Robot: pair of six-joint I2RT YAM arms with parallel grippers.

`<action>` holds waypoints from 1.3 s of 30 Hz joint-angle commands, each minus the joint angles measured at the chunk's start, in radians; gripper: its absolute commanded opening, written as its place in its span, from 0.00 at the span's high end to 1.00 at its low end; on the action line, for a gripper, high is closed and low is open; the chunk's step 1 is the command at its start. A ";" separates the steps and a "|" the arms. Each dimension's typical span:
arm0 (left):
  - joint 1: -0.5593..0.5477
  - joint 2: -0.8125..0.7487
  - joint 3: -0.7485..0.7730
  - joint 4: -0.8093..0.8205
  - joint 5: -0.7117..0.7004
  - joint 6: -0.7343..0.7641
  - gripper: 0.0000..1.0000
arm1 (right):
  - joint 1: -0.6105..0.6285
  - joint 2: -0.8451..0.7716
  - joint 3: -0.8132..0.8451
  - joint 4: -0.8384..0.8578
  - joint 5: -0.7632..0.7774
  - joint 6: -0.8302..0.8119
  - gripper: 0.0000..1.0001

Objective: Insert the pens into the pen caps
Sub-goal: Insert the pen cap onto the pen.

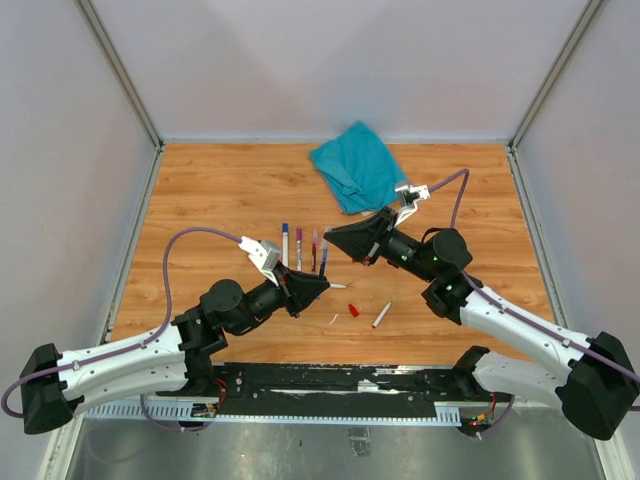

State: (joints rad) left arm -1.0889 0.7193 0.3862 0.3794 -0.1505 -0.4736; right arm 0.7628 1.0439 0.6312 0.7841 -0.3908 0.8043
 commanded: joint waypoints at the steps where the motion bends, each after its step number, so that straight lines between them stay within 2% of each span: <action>1: -0.007 -0.001 0.002 0.026 0.003 0.016 0.99 | 0.018 -0.036 0.013 0.017 0.048 -0.023 0.99; 39: -0.007 -0.007 -0.003 0.021 -0.004 0.013 1.00 | 0.026 -0.026 0.030 -0.157 -0.018 -0.044 0.99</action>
State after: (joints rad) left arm -1.0889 0.7193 0.3855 0.3553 -0.1509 -0.4736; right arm 0.7631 1.0267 0.6312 0.6655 -0.3771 0.7853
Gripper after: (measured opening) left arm 0.111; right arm 0.152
